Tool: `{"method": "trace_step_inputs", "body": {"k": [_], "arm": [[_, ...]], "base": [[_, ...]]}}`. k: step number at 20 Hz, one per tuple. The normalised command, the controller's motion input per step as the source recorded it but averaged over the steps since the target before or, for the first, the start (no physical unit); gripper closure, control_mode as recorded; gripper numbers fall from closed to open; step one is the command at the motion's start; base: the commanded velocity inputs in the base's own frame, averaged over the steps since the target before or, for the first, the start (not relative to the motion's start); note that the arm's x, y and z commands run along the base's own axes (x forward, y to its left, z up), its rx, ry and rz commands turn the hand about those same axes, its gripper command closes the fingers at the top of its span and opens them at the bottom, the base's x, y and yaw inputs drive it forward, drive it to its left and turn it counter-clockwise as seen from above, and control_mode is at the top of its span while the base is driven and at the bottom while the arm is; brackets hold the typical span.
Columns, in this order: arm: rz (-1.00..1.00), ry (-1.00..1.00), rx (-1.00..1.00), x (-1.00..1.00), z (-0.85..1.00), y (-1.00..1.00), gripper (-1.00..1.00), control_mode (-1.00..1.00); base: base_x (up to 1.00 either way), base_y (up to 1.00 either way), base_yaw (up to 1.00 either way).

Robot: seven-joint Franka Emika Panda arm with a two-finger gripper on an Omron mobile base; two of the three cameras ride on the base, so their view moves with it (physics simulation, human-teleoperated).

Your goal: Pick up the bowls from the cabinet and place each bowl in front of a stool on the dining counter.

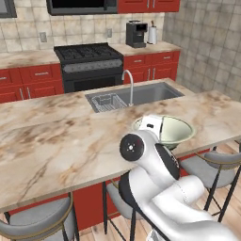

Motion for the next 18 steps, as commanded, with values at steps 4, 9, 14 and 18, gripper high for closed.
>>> {"method": "trace_step_inputs", "body": {"k": [4,9,14,18], "arm": [[-0.17,-0.02,0.06,0.82,-0.32,-0.01,1.00,-1.00],[-0.08,0.00,0.00,0.43,-0.32,0.04,1.00,-1.00],[0.00,0.00,0.00,0.36,-0.51,0.00,1.00,-1.00],[0.00,0.00,0.00,0.35,-0.44,0.00,1.00,-1.00]], "base": [[0.00,0.00,0.00],[0.00,0.00,0.00],[0.00,0.00,0.00],[0.00,0.00,0.00]]}}
